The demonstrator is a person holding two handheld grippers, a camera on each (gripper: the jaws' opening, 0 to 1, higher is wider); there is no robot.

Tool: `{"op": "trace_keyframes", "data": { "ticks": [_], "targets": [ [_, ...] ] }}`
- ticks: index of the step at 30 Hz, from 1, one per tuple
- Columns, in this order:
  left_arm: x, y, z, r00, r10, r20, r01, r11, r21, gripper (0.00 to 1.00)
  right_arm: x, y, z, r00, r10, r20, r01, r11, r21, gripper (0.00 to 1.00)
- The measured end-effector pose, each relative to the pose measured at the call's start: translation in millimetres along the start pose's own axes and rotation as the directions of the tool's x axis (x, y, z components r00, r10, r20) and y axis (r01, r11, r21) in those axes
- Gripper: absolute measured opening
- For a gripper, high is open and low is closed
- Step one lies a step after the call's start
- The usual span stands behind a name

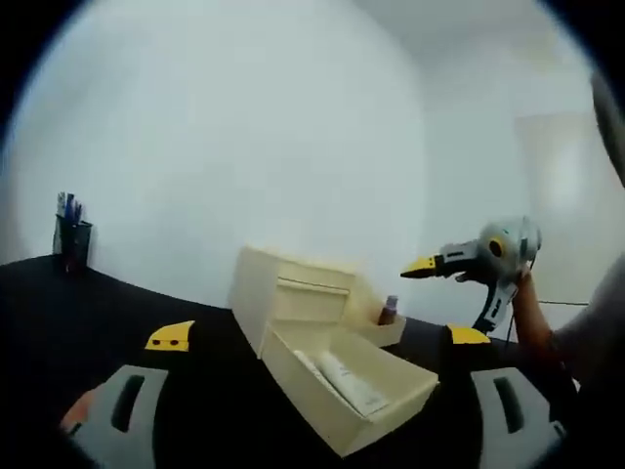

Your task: Open the drawer, pick up the cosmetic bottles from the table one by one, place them into the drawer, release the gripper, close the drawer, and move the gripper away

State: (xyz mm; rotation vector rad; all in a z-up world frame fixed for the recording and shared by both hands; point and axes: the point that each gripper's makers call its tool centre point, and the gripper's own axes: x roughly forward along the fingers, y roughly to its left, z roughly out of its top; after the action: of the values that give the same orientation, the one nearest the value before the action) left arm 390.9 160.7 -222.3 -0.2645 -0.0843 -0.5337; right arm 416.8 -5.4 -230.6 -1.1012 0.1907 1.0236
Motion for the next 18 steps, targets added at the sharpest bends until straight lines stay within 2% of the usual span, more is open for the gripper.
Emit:
{"op": "trace_keyframes", "data": {
  "ticks": [3,7,12,16,18],
  "targets": [
    [-1,6.5,4.5,1.0,0.01,0.005,-0.01,1.0,0.012,0.96,2,6,2.4,1.0,0.021,0.006,-0.021,1.0,0.001,0.9],
    [-1,15.8,12.2,0.999,0.024,0.03,-0.024,1.0,-0.012,0.95,2,13,8.2,0.999,0.042,0.019,-0.042,0.999,0.001,0.9],
    [-4,12.1,22.7,0.998,0.009,0.055,-0.009,1.0,-0.005,0.95,1,18,18.9,0.998,0.048,0.041,-0.048,0.999,-0.002,0.9],
    [-5,17.3,22.5,0.999,0.029,0.046,-0.03,0.999,0.022,0.96,-1,20,19.4,0.999,0.032,0.022,-0.032,0.999,-0.021,0.9],
    [-5,19.1,24.2,0.997,0.032,0.064,-0.031,0.999,-0.017,0.95,-3,21,22.5,0.999,0.028,0.022,-0.027,0.999,-0.023,0.9]
  ]
}}
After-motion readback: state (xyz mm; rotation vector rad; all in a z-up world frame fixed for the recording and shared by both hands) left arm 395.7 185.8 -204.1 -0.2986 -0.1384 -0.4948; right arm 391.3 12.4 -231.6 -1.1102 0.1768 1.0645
